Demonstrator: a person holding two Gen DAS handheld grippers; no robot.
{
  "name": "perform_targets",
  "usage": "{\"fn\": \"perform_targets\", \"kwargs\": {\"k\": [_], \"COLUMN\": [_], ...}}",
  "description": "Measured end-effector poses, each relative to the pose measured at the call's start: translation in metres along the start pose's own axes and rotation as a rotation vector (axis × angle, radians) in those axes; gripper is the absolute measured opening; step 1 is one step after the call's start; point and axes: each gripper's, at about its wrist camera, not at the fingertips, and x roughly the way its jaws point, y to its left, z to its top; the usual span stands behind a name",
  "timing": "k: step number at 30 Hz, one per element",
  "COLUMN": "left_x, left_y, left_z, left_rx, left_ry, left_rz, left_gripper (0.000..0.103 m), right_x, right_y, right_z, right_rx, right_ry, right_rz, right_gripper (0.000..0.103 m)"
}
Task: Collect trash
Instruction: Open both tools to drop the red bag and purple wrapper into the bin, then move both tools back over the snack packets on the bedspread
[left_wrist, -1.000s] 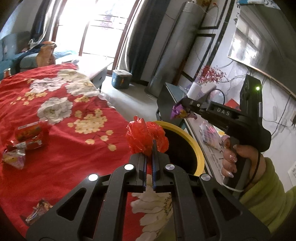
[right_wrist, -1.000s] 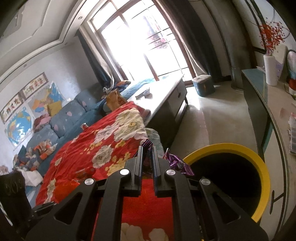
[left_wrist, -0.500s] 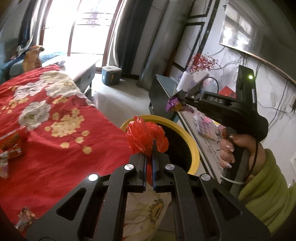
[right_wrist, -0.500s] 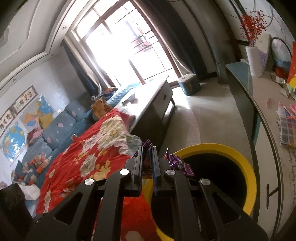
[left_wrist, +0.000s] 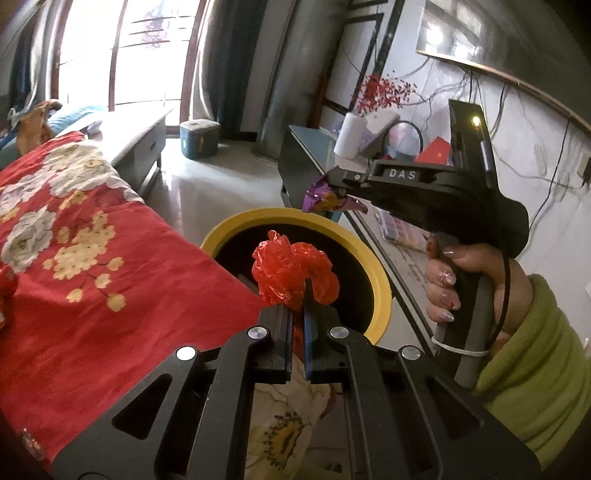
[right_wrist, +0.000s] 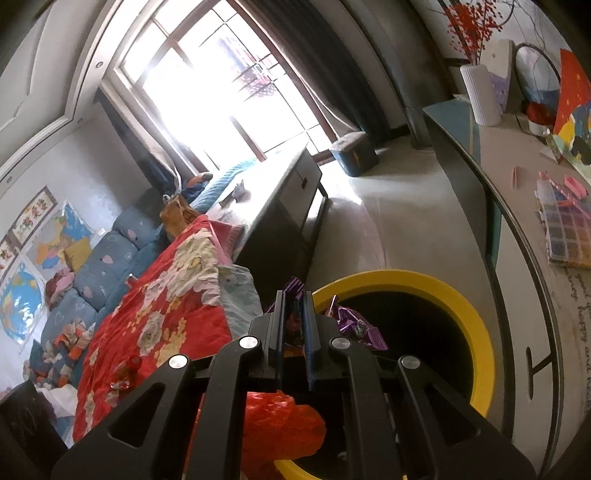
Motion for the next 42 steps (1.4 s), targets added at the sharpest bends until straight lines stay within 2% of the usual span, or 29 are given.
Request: {"fn": "perform_targets", "kwargs": {"k": [15,17,18,19,21,22,24,26,28,33,42], "left_x": [0.037,0.038,0.038,0.037,0.034,0.032,0.026,0.020,0.014,-0.003,-0.042], "left_y": [-0.007,-0.006,-0.004,-0.002,0.001,0.003,0.006,0.009,0.012,0.022,0.042], "left_z": [0.004,0.004,0.005,0.005,0.005,0.006,0.006,0.006,0.005,0.003,-0.001], "left_rx": [0.028,0.020,0.014,0.004,-0.014,-0.022,-0.037,-0.050,-0.060,-0.101,-0.157], "left_ry": [0.062,0.061,0.058,0.050,0.038,0.030,0.013,-0.007,-0.019,-0.057,-0.142], "left_rz": [-0.023,-0.024,-0.021,-0.025,-0.033,-0.029,-0.029,-0.019,-0.004,0.031,0.098], "left_gripper": [0.002,0.010,0.029,0.045,0.048,0.058,0.071,0.078,0.090,0.092,0.092], "right_x": [0.015,0.016,0.016,0.017,0.017,0.018,0.018,0.018,0.018,0.016,0.011], "right_y": [-0.013,-0.014,-0.015,-0.014,-0.014,-0.014,-0.013,-0.010,-0.008,0.000,0.024], "right_z": [-0.002,-0.002,-0.003,-0.003,-0.004,-0.005,-0.006,-0.008,-0.008,-0.009,-0.012], "right_rx": [0.036,0.040,0.041,0.039,0.032,0.029,0.018,0.001,-0.007,-0.032,-0.092], "right_ry": [0.049,0.054,0.052,0.050,0.052,0.052,0.051,0.048,0.044,0.027,0.016], "right_rz": [0.010,0.007,-0.003,-0.009,-0.017,-0.022,-0.033,-0.046,-0.055,-0.066,-0.041], "right_gripper": [0.012,0.023,0.034,0.039,0.039,0.042,0.048,0.048,0.054,0.060,0.061]}}
